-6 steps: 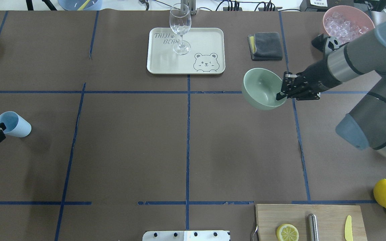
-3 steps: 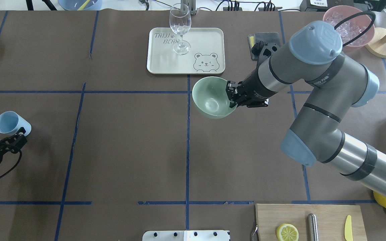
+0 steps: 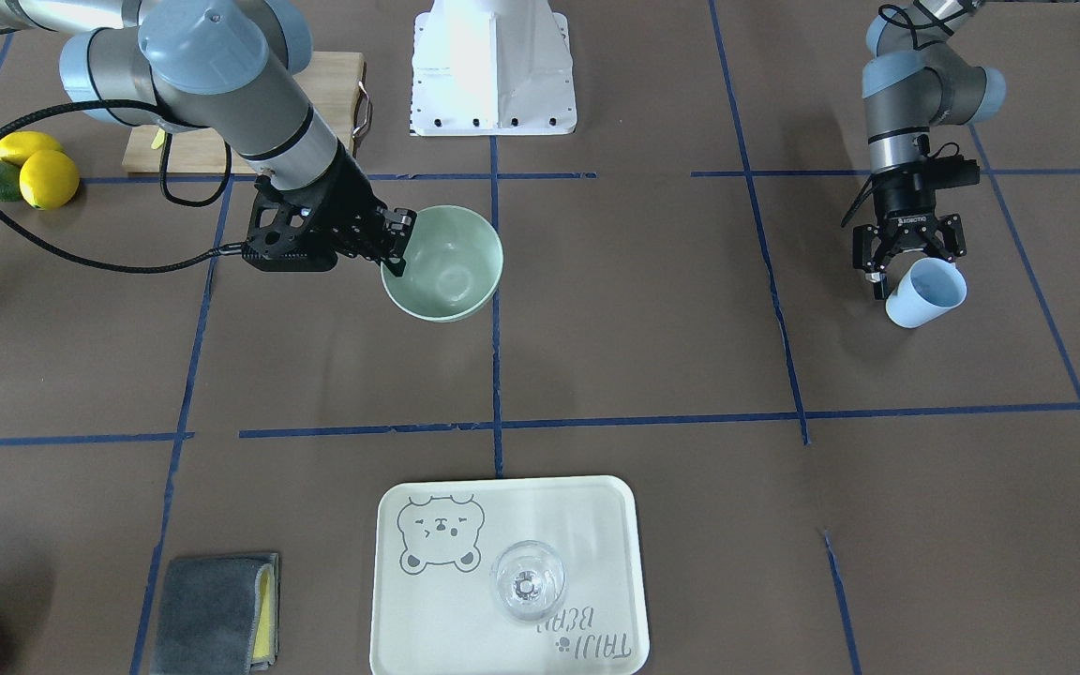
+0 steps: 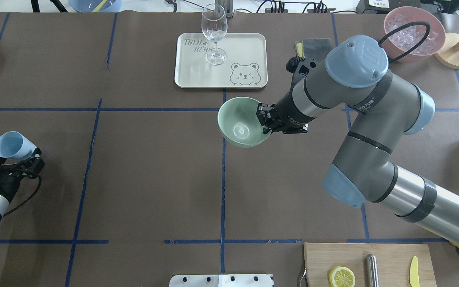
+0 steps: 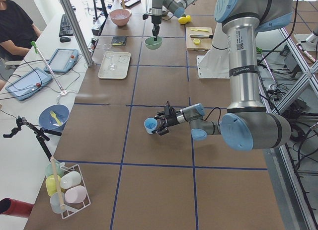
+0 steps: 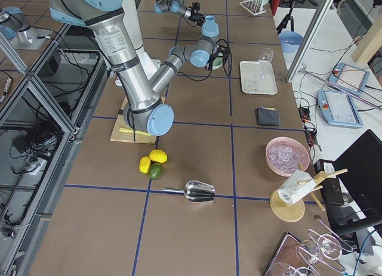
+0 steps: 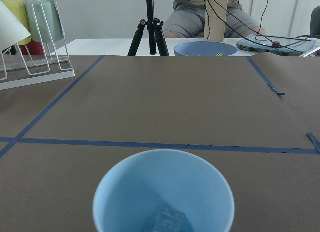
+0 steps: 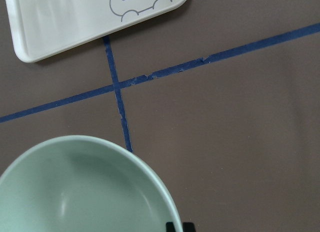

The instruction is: Pour ice into bowl

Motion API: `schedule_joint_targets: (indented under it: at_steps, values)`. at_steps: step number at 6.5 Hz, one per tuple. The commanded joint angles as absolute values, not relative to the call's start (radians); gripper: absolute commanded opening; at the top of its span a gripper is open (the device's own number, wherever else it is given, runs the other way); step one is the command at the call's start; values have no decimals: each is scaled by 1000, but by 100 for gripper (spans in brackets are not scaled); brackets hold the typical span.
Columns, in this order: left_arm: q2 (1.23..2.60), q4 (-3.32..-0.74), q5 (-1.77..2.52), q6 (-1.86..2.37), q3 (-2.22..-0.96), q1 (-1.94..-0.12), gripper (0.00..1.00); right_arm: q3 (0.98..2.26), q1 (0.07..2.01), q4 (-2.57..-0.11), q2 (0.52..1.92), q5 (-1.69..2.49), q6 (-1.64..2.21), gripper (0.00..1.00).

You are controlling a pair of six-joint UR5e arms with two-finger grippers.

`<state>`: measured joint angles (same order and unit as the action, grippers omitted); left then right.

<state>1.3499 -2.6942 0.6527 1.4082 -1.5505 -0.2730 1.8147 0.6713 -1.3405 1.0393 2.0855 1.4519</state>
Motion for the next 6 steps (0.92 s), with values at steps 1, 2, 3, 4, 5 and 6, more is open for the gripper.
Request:
schedule_joint_targets:
  at_steps: [1,2,3,4,5,6]
  values:
    - [1356,-2695,626,1408,-1514,-273,100,1813,643,-1341,1022,2057,1475,0]
    - [1359,-2710,621,1407,-1505,-273,100,1809,620,-1341,1016,2039,1477,0]
    - [1368,-2717,623,1404,-1503,-273,94,1801,591,-1353,997,2001,1477,0]
    - [1377,-2717,623,1402,-1505,-273,36,1799,577,-1383,979,1982,1477,0]
    - [1378,-2720,626,1398,-1514,-279,0,1790,552,-1390,963,1959,1477,0]
    - [1373,-2752,635,1388,-1541,-291,0,1735,528,-1388,913,1921,1477,0]
